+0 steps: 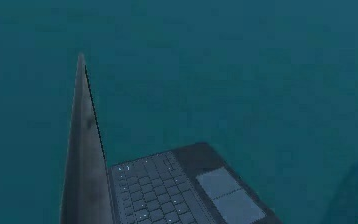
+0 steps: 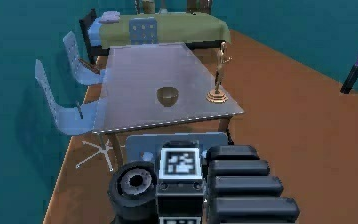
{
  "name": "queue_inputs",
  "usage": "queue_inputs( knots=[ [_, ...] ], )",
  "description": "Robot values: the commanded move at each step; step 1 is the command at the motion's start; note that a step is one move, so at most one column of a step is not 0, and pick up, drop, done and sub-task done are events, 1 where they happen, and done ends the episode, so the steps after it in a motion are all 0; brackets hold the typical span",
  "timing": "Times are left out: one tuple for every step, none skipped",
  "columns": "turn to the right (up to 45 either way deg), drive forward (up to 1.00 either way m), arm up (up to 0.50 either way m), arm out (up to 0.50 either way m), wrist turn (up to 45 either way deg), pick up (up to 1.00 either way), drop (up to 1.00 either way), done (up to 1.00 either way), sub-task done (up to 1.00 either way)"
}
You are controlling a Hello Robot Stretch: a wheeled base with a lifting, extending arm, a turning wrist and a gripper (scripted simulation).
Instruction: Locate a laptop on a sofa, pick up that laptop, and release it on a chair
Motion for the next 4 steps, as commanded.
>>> queue_inputs(
  knots=[
    [0.0,0.0,0.0,0.48,0.0,0.0,0.0,0.0,0.0],
    [0.0,0.0,0.0,0.0,45.0,0.0,0.0,0.0,0.0],
    [0.0,0.0,0.0,0.0,45.0,0.0,0.0,0.0,0.0],
    [0.0,0.0,0.0,0.0,36.0,0.0,0.0,0.0,0.0]
  ],
)
